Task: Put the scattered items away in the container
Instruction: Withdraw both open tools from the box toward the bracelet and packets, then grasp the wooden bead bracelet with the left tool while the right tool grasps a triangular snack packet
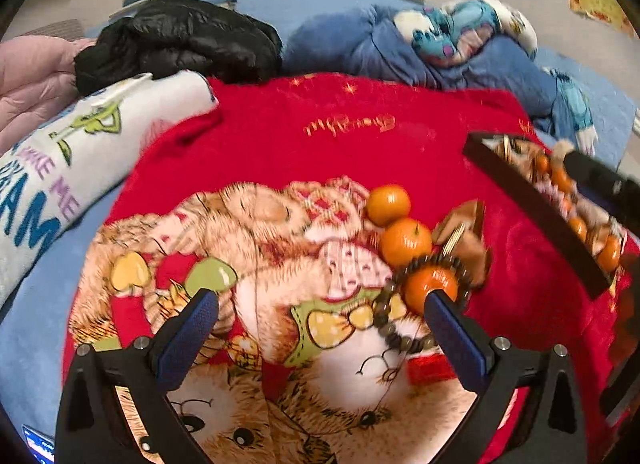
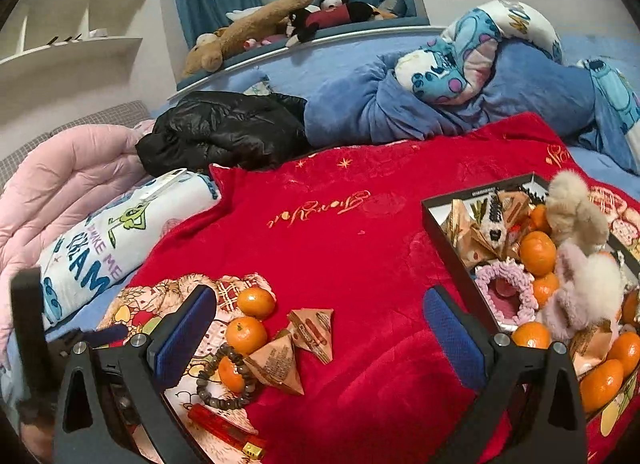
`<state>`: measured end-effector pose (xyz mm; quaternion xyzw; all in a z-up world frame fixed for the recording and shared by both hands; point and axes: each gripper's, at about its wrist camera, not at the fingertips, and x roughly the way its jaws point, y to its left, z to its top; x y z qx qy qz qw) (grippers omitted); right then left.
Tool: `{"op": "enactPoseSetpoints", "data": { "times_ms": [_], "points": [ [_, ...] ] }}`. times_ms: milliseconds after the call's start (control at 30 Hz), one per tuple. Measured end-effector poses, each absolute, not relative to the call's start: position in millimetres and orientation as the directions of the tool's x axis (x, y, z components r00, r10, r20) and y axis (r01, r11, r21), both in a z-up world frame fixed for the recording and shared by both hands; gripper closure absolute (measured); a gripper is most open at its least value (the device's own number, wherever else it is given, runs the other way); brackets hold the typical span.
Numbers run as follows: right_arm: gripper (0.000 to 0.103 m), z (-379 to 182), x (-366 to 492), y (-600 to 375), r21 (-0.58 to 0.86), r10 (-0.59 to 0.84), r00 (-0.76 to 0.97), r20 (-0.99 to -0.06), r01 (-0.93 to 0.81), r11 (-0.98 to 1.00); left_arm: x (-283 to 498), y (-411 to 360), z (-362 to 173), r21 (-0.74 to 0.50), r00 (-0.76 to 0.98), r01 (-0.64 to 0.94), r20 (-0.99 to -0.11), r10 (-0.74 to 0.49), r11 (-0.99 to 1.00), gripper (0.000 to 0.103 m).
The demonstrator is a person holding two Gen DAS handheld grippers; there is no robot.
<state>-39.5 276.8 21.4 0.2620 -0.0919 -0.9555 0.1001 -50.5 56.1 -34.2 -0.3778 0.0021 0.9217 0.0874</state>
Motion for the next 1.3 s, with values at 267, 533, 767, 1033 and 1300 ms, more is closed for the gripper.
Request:
{"op": "enactPoseSetpoints", "data": {
  "times_ms": [267, 533, 767, 1033, 1300],
  "points": [
    [0.0, 14.2, -43.8, 279.3, 0.213, -0.221, -0.825, -0.521, 0.125, -0.969, -64.0, 75.9, -54.0, -0.031, -0.658, -0.188, -0.738, 0.149, -0.982, 0.0],
    [0.0, 12.1, -43.2, 279.3, 0.202, -0.228, -0.816, -0.531, 0.14, -0.969, -82.0, 89.9, -69.5, 0.006, -0.621, -0.188, -0.776, 0.114, -0.982, 0.031],
    [0.0, 10.7, -42.9, 279.9, 0.219, -0.25, -0.808, -0.534, 0.153, -0.964, -75.0, 81.4, -60.3, -0.042, -0.643, -0.187, -0.75, 0.155, -0.981, 0.091],
    [0.0, -8.9, -52.1, 264.6, 0.225, -0.297, -0.753, -0.588, 0.2, -0.954, -54.4, 72.1, -35.9, -0.029, -0.711, -0.173, -0.687, 0.146, -0.984, 0.091],
    [0.011, -37.7, -64.9, 242.8, 0.196, -0.285, -0.691, -0.664, 0.207, -0.958, -42.0, 51.0, -25.5, -0.039, -0.73, -0.13, -0.672, 0.122, -0.991, 0.091]
  ]
}}
